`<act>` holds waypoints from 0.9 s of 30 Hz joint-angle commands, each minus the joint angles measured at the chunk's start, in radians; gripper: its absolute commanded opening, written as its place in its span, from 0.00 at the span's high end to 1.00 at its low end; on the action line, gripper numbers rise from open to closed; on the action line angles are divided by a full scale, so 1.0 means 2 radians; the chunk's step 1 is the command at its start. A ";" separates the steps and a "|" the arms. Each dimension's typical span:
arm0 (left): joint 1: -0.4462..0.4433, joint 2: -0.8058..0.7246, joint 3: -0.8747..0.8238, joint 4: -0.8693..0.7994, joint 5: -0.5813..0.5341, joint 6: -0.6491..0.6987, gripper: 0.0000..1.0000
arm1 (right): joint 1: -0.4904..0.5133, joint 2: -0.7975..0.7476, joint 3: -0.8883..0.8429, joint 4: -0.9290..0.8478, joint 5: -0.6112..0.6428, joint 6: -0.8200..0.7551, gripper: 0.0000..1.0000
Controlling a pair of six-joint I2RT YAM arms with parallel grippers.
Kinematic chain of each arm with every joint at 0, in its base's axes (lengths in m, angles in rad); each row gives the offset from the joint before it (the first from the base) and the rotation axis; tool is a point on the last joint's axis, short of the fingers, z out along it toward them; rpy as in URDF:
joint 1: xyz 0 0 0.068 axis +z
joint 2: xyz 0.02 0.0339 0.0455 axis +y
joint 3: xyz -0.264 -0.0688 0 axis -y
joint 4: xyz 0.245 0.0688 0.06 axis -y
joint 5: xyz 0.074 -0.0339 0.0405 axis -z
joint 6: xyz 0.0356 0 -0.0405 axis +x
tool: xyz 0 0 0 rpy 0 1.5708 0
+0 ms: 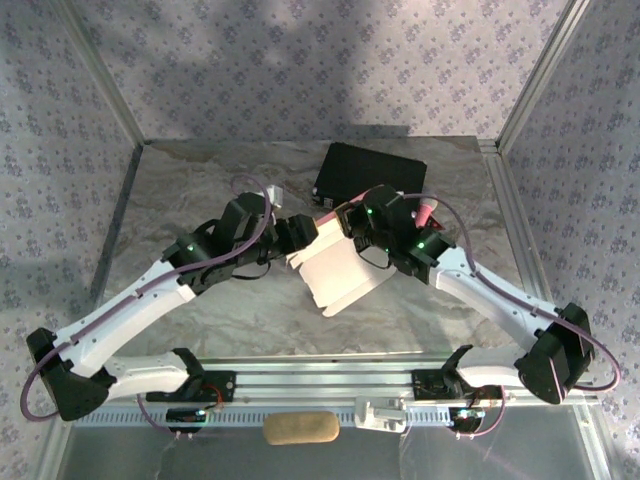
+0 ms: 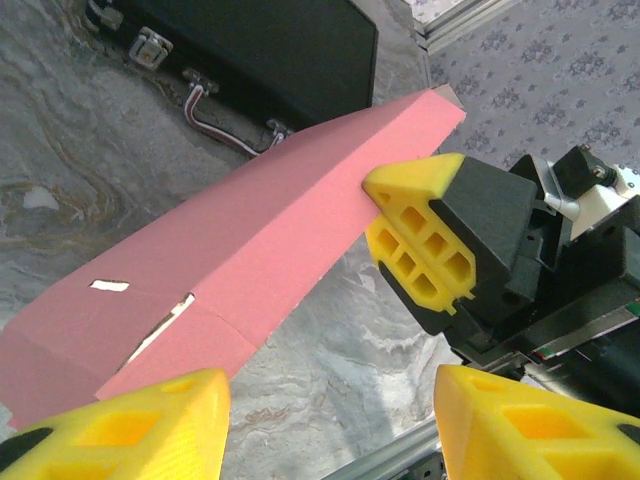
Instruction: Fold the paper box
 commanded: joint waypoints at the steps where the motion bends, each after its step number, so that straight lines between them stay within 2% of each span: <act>1: -0.004 0.001 0.027 -0.021 -0.016 0.015 0.44 | -0.003 -0.008 0.030 -0.030 0.009 0.001 1.00; 10: -0.016 0.019 0.050 -0.033 -0.014 0.018 0.44 | -0.007 -0.005 0.050 -0.039 0.009 0.001 1.00; 27: -0.041 0.046 0.062 0.008 -0.011 0.006 0.44 | -0.010 -0.013 0.086 -0.061 0.011 -0.002 1.00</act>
